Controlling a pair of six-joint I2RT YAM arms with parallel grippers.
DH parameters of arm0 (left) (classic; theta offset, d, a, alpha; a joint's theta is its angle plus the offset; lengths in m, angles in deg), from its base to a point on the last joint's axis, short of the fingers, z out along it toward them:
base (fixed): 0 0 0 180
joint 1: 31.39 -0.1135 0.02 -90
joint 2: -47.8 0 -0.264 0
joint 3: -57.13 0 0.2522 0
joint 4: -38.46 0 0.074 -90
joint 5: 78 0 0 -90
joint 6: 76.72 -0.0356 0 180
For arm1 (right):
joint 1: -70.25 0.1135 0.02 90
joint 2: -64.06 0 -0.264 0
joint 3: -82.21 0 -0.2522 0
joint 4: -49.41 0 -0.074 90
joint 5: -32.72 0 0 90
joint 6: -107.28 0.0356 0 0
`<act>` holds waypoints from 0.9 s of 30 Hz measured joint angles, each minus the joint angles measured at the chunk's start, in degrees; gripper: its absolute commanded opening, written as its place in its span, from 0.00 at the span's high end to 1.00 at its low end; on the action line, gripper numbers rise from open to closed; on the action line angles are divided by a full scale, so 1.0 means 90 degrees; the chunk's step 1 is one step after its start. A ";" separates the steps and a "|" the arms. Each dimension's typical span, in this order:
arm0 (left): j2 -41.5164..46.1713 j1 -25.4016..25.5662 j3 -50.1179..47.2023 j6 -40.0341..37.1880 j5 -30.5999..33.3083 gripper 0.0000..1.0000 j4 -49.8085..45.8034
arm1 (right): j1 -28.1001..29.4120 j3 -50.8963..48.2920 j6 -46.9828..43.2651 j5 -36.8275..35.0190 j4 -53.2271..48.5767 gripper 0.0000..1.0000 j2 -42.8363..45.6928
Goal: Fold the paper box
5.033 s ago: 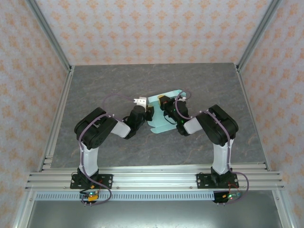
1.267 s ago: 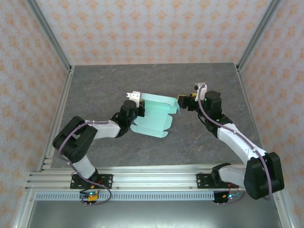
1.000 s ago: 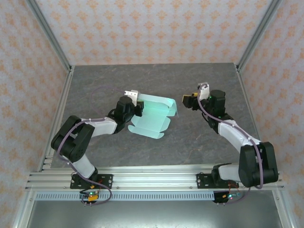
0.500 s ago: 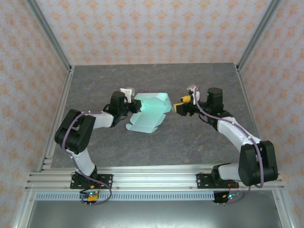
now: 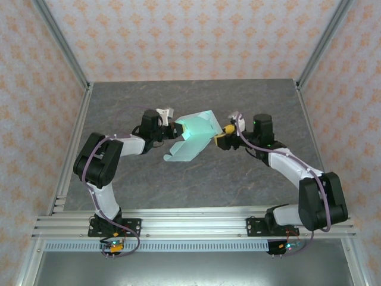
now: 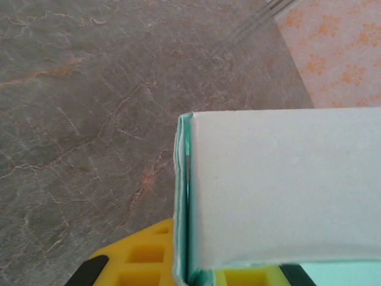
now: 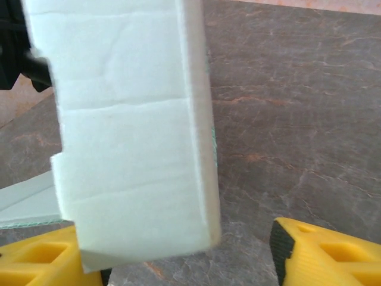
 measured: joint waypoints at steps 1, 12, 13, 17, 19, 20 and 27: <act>0.0000 0.0000 0.0015 0.0029 -0.0051 1.00 -0.0017 | 0.0087 -0.0007 0.0036 -0.0102 0.0119 0.38 -0.0019; 0.0000 0.0000 0.0058 0.0194 -0.0100 1.00 -0.0095 | 0.0291 -0.0053 0.0192 -0.0714 0.0998 0.38 -0.0027; 0.0000 0.0000 0.0058 0.0194 -0.0102 1.00 -0.0097 | 0.0308 -0.0051 0.0172 -0.0665 0.1018 0.36 -0.0027; 0.0000 0.0000 0.0063 0.0340 -0.0148 1.00 -0.0100 | 0.0328 -0.0049 0.0019 -0.0517 0.1003 0.29 0.0007; -0.0010 0.0000 0.0138 0.0406 -0.0194 1.00 -0.0231 | 0.0325 -0.0056 -0.0138 -0.0512 0.0874 0.27 0.0141; -0.0019 0.0000 0.0189 0.0435 -0.0216 1.00 -0.0272 | 0.0323 -0.0070 -0.0206 -0.0512 0.0821 0.27 0.0236; -0.0027 0.0000 0.0415 0.0602 -0.0296 1.00 -0.0580 | 0.0134 -0.0270 -0.0549 -0.0515 0.0784 0.26 0.0835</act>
